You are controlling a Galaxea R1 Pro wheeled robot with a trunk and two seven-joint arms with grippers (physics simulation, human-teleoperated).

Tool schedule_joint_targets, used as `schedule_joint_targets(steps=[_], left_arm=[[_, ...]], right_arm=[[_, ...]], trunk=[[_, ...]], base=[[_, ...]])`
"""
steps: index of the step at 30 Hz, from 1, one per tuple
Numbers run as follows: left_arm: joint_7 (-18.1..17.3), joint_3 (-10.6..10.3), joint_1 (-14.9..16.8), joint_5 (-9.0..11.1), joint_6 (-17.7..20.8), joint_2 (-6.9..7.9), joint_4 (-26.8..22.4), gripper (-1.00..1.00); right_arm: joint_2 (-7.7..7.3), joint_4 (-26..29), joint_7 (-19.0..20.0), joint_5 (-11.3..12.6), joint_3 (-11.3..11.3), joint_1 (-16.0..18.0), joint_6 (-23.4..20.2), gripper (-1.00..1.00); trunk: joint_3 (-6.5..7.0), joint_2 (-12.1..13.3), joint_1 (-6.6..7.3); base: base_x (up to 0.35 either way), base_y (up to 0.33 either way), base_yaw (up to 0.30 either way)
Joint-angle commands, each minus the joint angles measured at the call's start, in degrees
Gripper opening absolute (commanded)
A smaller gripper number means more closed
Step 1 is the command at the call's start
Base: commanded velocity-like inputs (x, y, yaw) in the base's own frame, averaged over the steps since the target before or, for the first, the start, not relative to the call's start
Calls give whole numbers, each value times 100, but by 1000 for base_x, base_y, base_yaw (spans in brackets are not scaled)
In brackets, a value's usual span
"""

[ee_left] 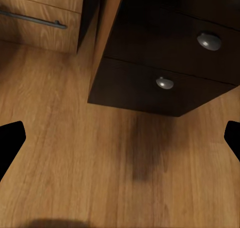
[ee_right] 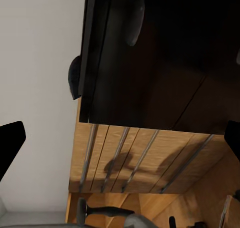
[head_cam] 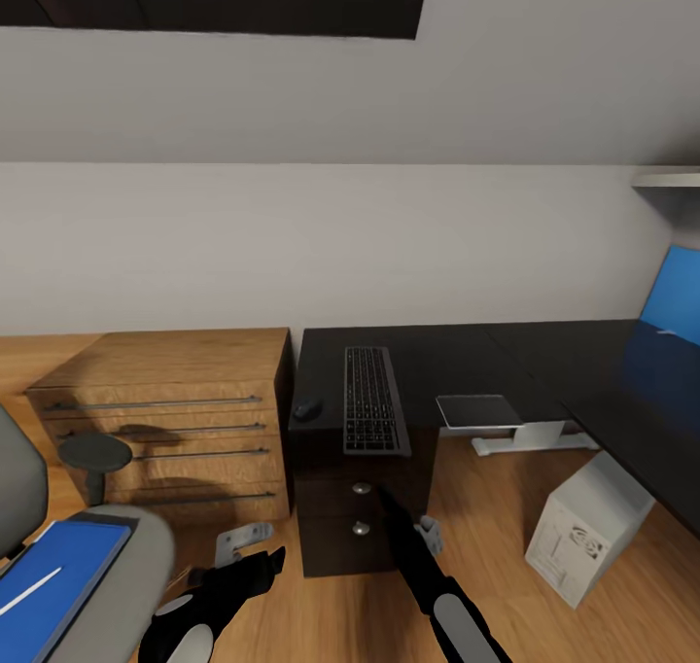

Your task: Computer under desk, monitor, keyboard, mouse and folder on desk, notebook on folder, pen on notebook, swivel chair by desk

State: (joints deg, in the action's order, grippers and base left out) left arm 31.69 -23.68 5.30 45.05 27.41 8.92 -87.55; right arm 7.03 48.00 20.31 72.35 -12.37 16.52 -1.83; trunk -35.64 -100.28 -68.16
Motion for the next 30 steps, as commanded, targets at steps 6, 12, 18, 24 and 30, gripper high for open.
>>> schedule_joint_targets(steps=[6, 12, 18, 24, 30], left_arm=[[56, -14, 6, 49, 1, 5, -11, 100], [56, -14, 6, 52, 1, 5, -10, 100], [56, -64, 6, 50, 1, 4, -10, 100], [56, -186, 6, 46, -4, 5, -8, 100], [56, -197, 6, 47, -1, 12, -8, 100]], right_arm=[[0, -2, 37, 60, 2, 2, -10, 100], [-6, 121, 42, 57, -1, 1, -10, 100], [-9, 181, 38, 52, 5, 1, -10, 100], [-38, 170, 15, 59, 26, 4, -10, 100], [-49, 157, -9, 60, 37, 1, -19, 100]], trunk=[[30, 77, 44], [120, 278, 153], [120, 278, 153], [120, 278, 153], [120, 278, 153]], base=[[24, 0, 0], [2, 0, 0], [0, 0, 0], [0, 0, 0], [53, 0, 0]])
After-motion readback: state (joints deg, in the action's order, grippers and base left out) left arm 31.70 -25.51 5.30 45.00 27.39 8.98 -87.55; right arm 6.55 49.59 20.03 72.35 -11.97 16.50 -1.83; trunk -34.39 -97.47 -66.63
